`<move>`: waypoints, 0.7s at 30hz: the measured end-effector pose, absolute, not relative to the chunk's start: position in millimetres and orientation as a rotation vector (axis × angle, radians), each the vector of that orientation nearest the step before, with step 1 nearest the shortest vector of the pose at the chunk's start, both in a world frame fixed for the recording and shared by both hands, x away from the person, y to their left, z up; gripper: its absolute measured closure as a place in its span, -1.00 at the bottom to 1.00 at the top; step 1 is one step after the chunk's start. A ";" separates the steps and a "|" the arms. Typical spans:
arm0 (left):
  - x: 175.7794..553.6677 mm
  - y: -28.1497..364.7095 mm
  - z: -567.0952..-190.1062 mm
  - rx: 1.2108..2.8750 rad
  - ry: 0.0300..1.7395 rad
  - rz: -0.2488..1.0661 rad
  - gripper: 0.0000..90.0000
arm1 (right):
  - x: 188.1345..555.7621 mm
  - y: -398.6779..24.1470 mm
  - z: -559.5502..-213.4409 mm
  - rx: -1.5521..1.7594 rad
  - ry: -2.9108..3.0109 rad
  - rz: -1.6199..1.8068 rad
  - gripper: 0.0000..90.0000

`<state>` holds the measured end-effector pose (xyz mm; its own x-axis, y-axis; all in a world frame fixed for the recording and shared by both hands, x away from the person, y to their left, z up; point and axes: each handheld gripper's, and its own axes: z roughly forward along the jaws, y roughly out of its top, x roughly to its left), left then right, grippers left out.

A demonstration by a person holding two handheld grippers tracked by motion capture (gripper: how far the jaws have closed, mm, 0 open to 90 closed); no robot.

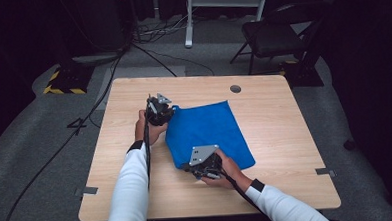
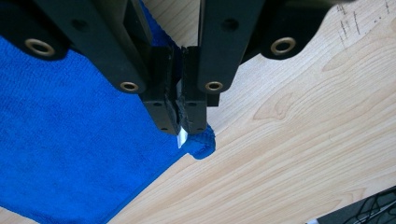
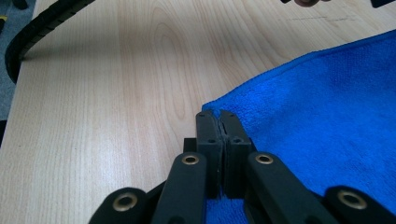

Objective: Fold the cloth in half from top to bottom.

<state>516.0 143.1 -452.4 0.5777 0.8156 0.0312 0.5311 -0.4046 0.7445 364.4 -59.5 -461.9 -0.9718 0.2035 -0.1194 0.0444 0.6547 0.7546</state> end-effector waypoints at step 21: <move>524.0 118.3 -439.0 2.111 1.037 0.530 0.89 | 368.4 -99.1 -447.3 0.289 2.615 1.234 0.98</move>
<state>524.0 118.3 -439.0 0.5930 0.8037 0.0492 0.5103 -0.4223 0.7491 368.4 -99.1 -447.3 -0.9528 0.2759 -0.1266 0.0776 0.6246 0.7771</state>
